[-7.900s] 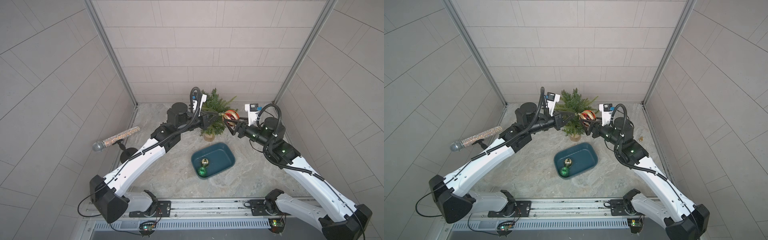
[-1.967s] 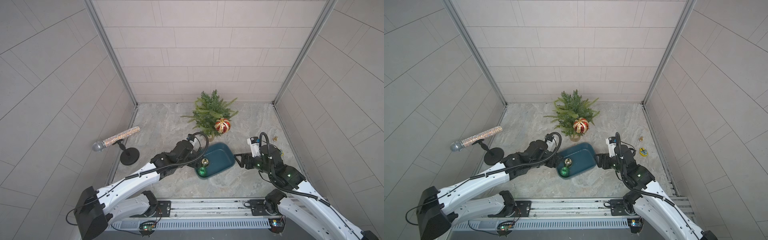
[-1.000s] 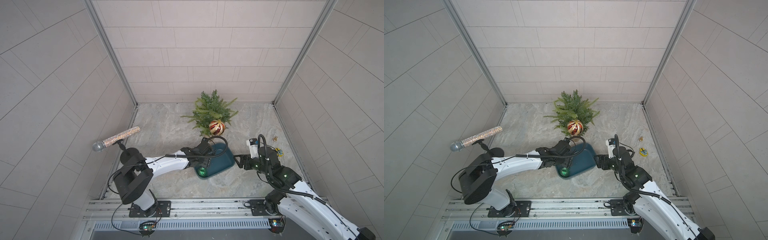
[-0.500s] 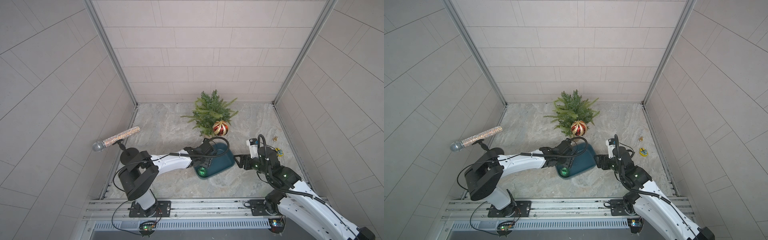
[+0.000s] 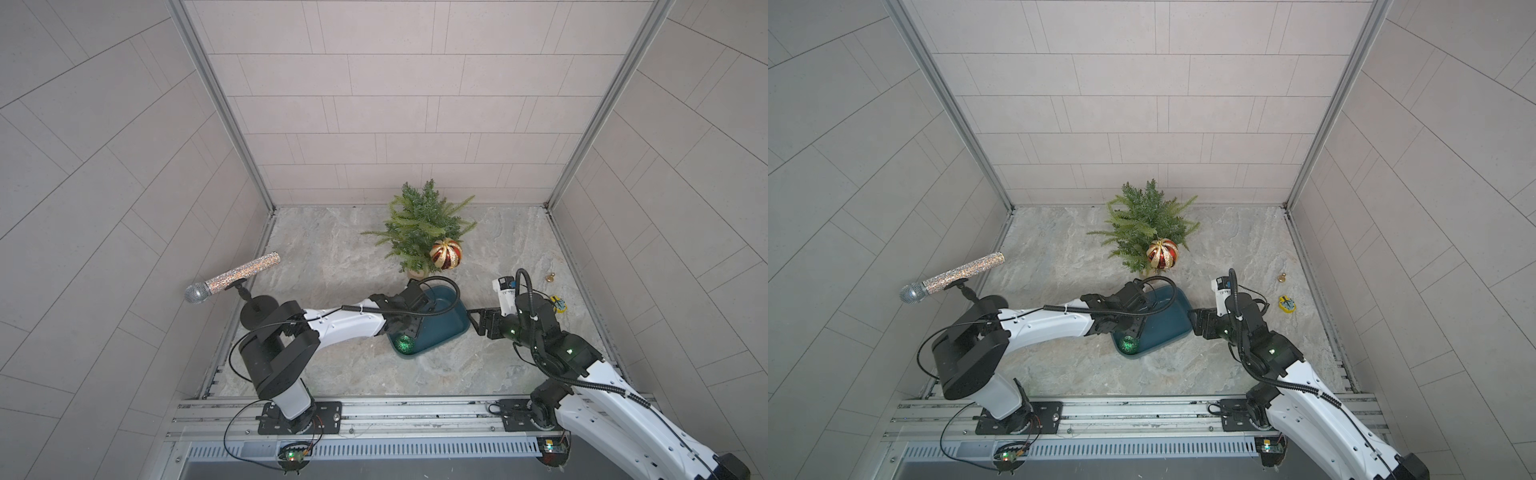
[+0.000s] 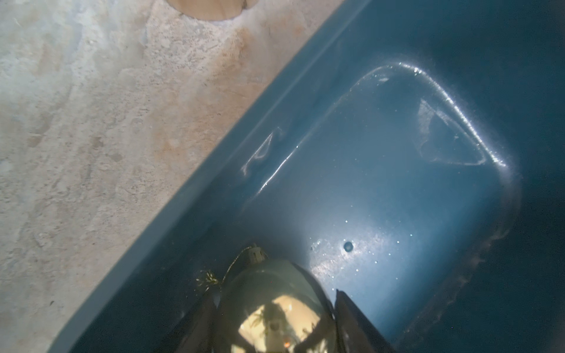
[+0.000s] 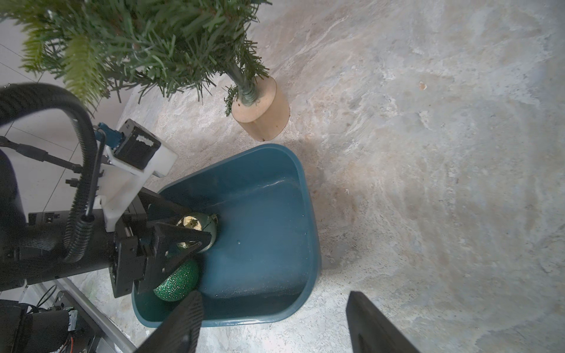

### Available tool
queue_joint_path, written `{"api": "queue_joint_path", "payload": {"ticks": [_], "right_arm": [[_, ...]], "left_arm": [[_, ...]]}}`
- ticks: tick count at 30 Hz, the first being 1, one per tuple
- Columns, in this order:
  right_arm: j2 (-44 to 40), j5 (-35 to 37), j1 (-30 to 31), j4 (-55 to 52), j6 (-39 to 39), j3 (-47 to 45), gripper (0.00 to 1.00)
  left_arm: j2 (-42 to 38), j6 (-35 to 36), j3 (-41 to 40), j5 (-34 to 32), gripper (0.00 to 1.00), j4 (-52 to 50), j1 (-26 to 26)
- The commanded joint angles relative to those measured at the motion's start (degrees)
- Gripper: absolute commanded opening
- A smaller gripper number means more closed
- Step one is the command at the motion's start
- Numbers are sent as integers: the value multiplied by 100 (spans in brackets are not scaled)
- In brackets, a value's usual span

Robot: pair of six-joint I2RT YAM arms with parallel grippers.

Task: Decorate the small christmas tree with ornaments
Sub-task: Pick up an ornament from the container.

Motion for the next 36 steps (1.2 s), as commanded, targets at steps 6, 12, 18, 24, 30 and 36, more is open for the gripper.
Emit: {"api": "queue_joint_path", "payload": {"ticks": [6, 12, 18, 24, 30, 36], "right_arm": [[-16, 37, 22, 67, -42, -17, 77], [-54, 36, 22, 45, -16, 10, 77], [-117, 65, 22, -43, -34, 112, 77], [-86, 28, 22, -92, -46, 286, 77], [-83, -69, 22, -186, -85, 541, 77], [-62, -225, 22, -314, -165, 991, 77]], "left_arm": [[24, 76, 87, 17, 57, -213, -34], [-285, 114, 101, 51, 56, -381, -33], [-968, 141, 76, 84, 56, -595, -33], [-1636, 61, -28, 179, 55, -638, -35], [-2419, 4, -59, 196, 55, -736, -34], [-3385, -92, -255, 244, 55, -549, -32]]}}
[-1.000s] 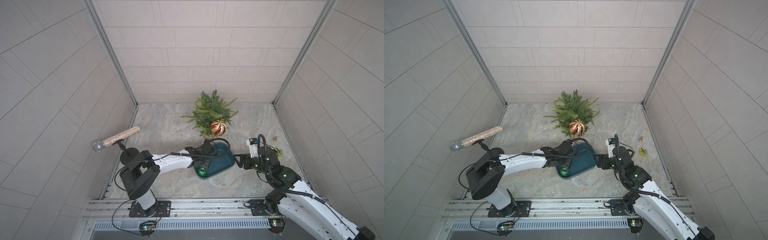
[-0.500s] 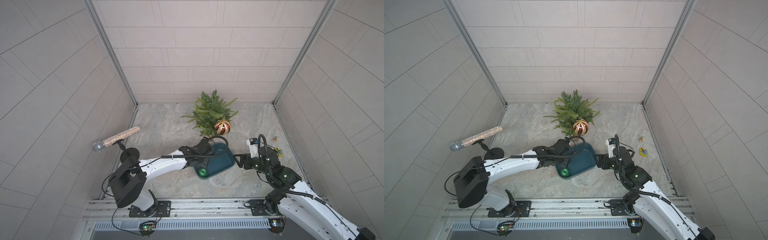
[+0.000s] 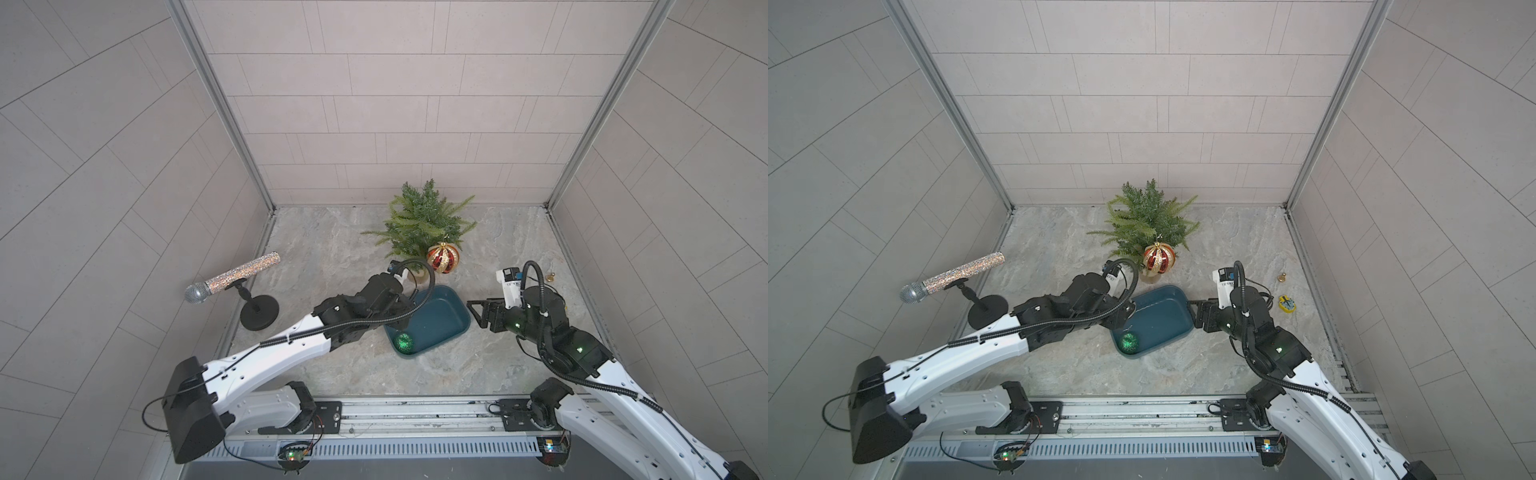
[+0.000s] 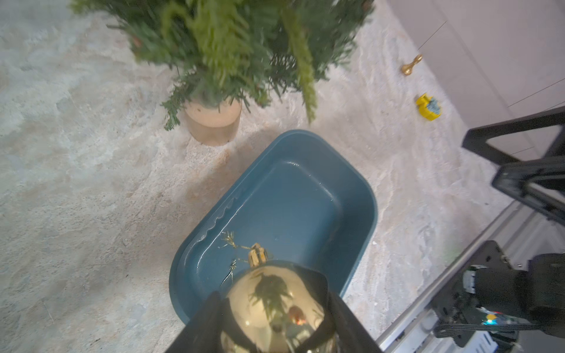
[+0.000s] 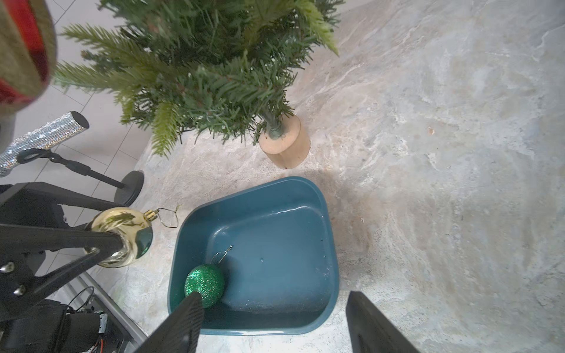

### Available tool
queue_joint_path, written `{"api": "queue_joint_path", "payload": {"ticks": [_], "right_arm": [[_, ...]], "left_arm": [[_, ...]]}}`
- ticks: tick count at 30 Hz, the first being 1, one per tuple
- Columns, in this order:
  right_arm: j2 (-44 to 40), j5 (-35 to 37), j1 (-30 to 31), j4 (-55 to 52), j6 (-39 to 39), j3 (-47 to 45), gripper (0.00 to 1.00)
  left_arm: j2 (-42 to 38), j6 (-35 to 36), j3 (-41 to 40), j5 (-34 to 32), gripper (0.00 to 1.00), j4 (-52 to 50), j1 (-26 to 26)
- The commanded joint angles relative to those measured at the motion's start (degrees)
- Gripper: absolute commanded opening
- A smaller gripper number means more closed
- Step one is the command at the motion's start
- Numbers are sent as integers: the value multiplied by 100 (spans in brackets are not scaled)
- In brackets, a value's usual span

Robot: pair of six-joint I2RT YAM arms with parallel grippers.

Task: Decorate the small christmas tree with ornaments
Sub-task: Pick up an ornament from the container.

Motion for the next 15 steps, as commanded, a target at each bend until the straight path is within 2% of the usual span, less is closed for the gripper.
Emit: {"api": "queue_joint_path", "payload": {"ticks": [1, 8, 13, 15], "right_arm": [[-10, -157, 22, -96, -115, 329, 77], [89, -402, 18, -203, -281, 935, 71], [423, -616, 56, -212, -536, 1606, 60], [605, -695, 72, -143, -649, 1848, 58]], "left_arm": [[-523, -126, -140, 13, 55, 30, -32], [-1128, -106, 295, 124, 55, -291, -7], [-1145, 25, 1008, 374, 55, -529, 106], [-1075, 48, 1297, 573, 55, -552, 200]]}}
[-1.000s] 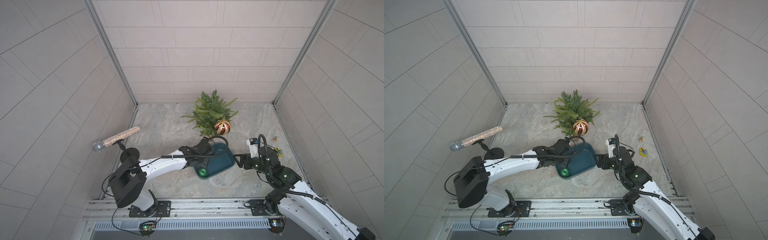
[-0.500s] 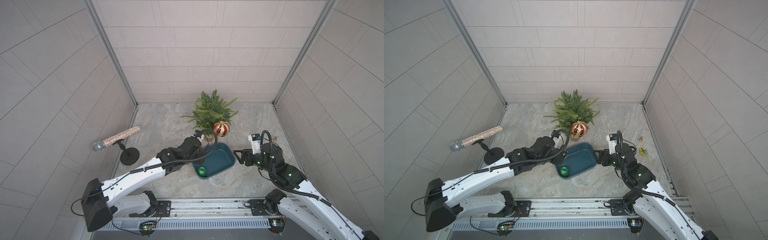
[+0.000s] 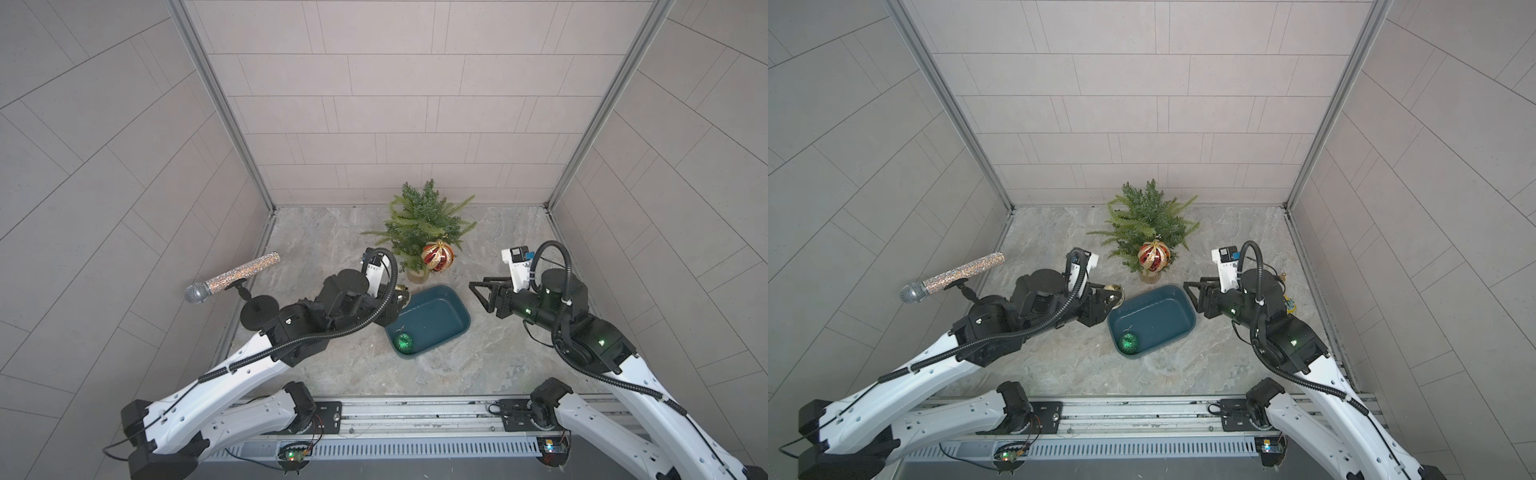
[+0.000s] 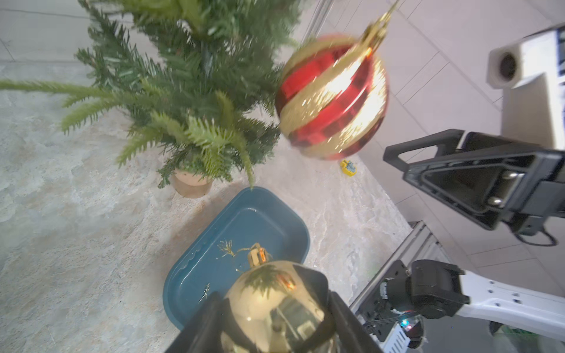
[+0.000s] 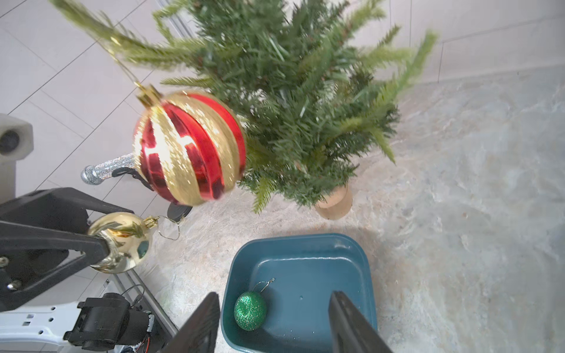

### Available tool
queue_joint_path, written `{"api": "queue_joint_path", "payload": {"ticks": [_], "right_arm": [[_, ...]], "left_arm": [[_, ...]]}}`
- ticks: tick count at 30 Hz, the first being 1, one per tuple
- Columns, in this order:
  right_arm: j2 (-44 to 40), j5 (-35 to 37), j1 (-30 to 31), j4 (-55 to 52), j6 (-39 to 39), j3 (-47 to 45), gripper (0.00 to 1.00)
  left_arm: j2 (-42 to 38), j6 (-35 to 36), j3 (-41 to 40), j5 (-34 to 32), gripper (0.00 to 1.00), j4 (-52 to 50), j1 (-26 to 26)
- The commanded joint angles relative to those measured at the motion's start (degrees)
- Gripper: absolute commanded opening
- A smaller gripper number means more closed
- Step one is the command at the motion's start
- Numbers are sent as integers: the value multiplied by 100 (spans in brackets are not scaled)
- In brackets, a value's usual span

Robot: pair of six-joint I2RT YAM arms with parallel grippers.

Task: Decorate the small christmas tree with ornaments
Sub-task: Pick up an ornament from the container.

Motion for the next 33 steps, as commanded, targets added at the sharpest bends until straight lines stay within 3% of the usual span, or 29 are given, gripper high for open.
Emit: {"api": "queue_joint_path", "payload": {"ticks": [1, 9, 14, 27, 33], "right_arm": [[210, -251, 47, 91, -302, 397, 57], [996, -864, 116, 710, -431, 1235, 49], [1405, -934, 260, 801, -561, 1799, 49], [2462, -899, 644, 1111, -778, 2870, 49], [2785, -921, 724, 1330, -814, 3170, 49]], "left_arm": [[43, 130, 535, 403, 55, -90, 158], [420, -178, 1302, 1465, 54, 685, 809], [635, -512, 1606, 2006, 52, 1044, 1270], [788, -2388, 1465, 3507, 52, 2780, 2331], [722, -2624, 1396, 3681, 52, 2995, 2532]]}}
